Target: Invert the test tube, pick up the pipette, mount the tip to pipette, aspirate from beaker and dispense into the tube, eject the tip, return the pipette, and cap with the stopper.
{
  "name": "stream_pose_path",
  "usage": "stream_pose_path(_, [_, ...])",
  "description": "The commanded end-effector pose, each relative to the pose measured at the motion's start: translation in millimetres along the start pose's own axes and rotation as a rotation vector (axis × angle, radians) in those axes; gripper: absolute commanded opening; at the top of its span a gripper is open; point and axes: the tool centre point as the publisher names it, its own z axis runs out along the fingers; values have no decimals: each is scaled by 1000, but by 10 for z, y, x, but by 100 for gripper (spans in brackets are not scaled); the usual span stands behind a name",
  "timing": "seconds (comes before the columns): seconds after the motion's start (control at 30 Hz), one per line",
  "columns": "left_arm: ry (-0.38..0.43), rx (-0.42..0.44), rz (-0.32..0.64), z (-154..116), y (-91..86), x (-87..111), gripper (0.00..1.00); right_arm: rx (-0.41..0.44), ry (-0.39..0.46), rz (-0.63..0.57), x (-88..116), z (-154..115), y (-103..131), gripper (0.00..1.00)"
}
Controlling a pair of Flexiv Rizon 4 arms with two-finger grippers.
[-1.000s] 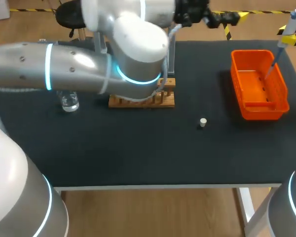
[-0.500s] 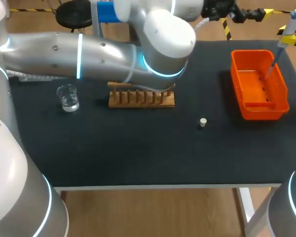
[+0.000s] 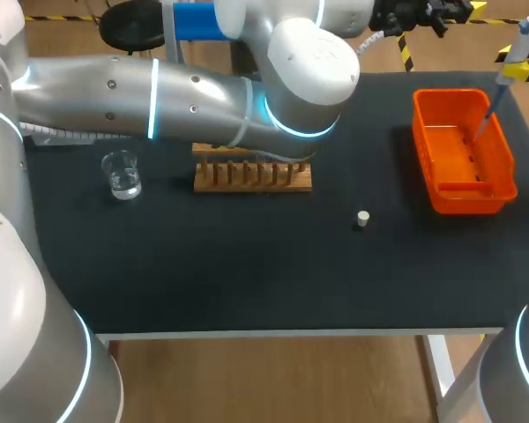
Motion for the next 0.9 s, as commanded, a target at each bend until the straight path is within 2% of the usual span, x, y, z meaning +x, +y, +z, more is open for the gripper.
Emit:
stream_pose_path(0.03, [1, 14, 0, 21, 29, -1, 0, 2, 2, 0, -3, -6, 5, 0])
stream_pose_path(0.9, [1, 14, 0, 21, 29, -1, 0, -1, -29, 42, 1, -5, -18, 0])
